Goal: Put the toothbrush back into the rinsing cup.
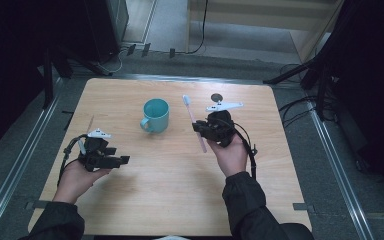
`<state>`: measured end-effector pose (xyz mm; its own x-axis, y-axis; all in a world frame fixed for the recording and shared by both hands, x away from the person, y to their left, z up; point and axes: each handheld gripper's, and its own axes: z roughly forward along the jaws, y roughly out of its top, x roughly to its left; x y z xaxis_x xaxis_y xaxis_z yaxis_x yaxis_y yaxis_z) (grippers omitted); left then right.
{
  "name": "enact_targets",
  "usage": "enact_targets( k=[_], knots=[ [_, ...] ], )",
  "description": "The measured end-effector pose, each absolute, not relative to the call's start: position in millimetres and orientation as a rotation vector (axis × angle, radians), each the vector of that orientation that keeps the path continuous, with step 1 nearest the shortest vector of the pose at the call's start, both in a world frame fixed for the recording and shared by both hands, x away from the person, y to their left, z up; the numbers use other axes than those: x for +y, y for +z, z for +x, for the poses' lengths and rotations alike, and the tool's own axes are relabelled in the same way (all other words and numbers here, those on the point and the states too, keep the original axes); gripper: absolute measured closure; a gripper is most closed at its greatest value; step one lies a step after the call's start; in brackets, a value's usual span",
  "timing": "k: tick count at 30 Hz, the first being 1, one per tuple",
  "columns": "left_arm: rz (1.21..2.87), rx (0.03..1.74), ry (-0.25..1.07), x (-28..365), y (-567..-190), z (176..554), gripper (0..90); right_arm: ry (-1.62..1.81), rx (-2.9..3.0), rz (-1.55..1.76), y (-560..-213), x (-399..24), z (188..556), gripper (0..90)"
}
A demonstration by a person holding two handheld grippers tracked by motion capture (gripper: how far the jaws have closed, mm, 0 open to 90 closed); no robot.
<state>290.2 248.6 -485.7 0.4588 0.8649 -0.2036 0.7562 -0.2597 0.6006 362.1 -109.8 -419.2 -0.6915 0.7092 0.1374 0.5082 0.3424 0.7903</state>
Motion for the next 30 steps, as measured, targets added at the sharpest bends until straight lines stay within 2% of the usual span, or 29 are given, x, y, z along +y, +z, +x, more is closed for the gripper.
enact_targets(
  k=[30],
  knots=[
    [2.068,1.339,0.214,249,-485,290,33.3,1.480,2.239,0.986,-397,-95,370,79.2]
  ],
)
